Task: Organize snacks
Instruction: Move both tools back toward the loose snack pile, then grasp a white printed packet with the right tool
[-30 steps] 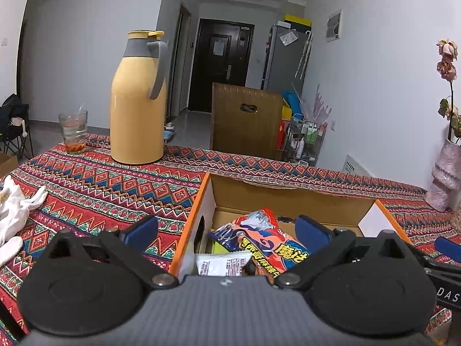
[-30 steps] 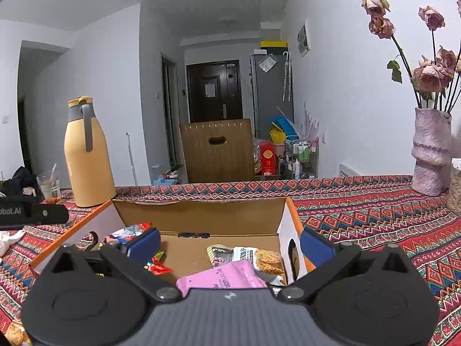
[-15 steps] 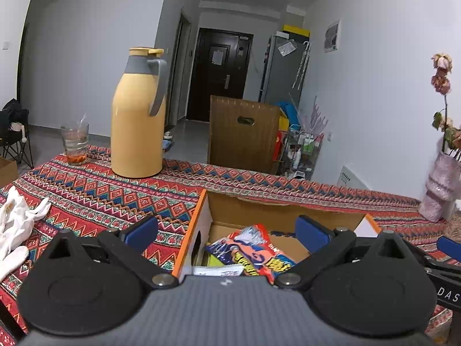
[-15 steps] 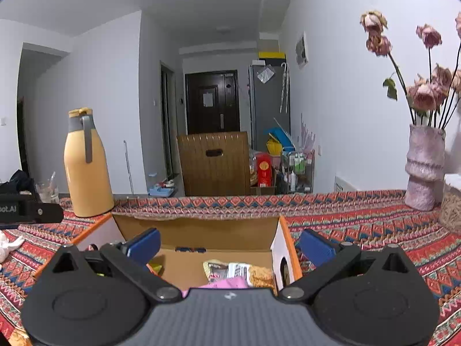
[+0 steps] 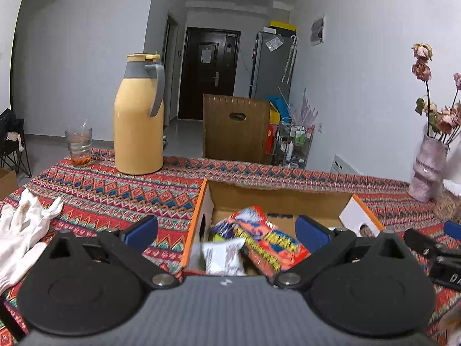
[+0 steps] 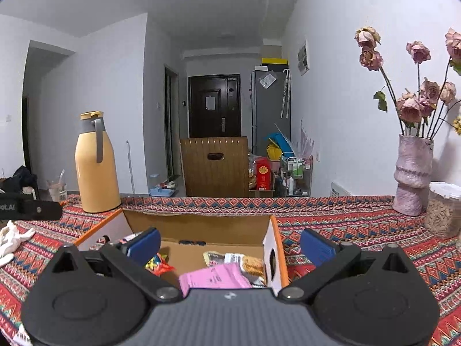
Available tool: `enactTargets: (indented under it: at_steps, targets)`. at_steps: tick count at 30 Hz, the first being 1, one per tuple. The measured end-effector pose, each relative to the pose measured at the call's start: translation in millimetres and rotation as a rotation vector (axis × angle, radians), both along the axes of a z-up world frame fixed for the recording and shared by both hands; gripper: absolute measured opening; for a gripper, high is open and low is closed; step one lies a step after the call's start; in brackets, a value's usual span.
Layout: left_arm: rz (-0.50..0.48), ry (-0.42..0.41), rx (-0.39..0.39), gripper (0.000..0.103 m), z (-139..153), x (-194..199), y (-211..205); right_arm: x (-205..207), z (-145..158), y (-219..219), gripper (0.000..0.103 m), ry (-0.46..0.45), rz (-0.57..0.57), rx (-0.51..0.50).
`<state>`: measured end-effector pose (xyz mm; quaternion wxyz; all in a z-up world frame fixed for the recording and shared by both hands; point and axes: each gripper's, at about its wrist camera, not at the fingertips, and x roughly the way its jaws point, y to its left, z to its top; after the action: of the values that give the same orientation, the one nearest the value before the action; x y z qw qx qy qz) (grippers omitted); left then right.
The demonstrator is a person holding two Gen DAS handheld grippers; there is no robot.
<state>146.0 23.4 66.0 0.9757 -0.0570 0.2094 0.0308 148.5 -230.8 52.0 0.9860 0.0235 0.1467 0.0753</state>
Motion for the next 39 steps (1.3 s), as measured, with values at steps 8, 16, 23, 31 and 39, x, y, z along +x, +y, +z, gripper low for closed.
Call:
enactTargets:
  at_steps: [8, 16, 23, 31, 39]
  targets:
    - [0.006, 0.088, 0.037, 0.103, -34, -14, 11, -25, -21, -12, 0.103, 0.063, -0.022, -0.003]
    - [0.001, 0.171, 0.029, 0.103, -57, -28, 18, -41, -52, -22, 0.103, 0.176, -0.050, -0.040]
    - [0.002, 0.211, 0.028, 0.103, -78, -40, 19, -50, -78, -28, 0.103, 0.293, -0.046, -0.075]
    - [0.034, 0.230, 0.003, 0.103, -91, -39, 24, -38, -98, -28, 0.103, 0.398, -0.065, -0.086]
    - [0.034, 0.230, -0.012, 0.103, -94, -40, 25, -31, -103, -31, 0.103, 0.448, -0.055, -0.063]
